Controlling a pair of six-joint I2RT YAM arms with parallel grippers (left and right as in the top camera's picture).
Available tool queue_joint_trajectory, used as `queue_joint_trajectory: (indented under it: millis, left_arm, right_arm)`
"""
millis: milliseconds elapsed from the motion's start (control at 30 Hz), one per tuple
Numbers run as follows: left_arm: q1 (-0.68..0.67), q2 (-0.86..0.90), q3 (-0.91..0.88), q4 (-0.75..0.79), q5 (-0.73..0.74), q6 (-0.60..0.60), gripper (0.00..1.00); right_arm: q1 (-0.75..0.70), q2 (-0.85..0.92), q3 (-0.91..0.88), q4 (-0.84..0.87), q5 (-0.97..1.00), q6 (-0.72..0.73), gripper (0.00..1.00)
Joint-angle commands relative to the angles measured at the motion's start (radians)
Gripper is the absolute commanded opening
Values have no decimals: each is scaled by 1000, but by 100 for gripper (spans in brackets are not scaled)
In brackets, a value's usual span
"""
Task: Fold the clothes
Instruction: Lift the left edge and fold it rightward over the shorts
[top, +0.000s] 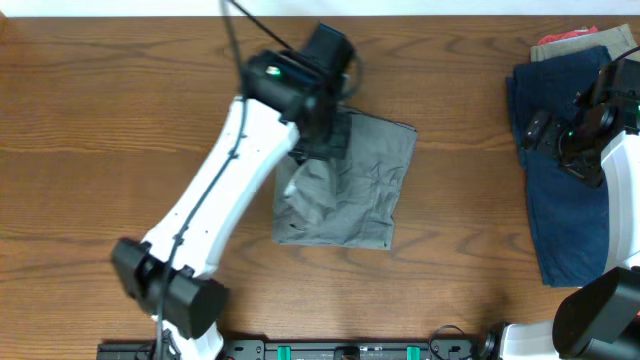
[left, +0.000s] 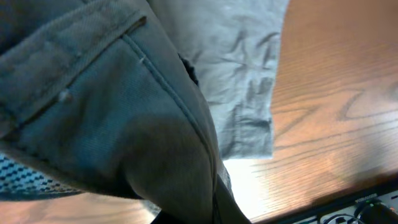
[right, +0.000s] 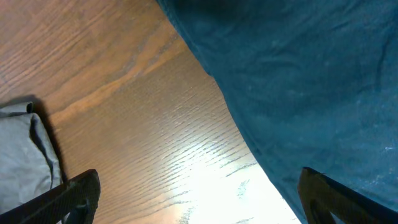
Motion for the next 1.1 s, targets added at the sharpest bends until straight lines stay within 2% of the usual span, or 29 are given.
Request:
queue_joint_trajectory:
  millis: [0,433,833,867,900,933,1033,1067]
  left_arm:
    - [-49,58,7,18,17,-24,6]
    - [-135,251,6,68,17,-24,6]
    - [-135,285,2,168,16,-23,8]
    - [-135,285,2,175,16,-23,14]
    - [-135,285,2,178,16,-23,31]
    - [-135,285,2,179,16,-23,40]
    - [-135,285,0,177,16,-23,54]
    - [-135,285,0,175,17,-24,55]
  right_arm:
    - [-5,1,5,1,6,-12,99]
    - [-5,1,5,1,6,-12,99]
    - [-5,1,5,1,6,-12,99]
    - [-5,1,5,1,6,-12,99]
    - [-5,1,5,1,6,-12,99]
    - [-5,1,5,1,6,-12,99]
    - [-5,1,5,1,6,-12,99]
    - [-5,1,5,1,6,-12,99]
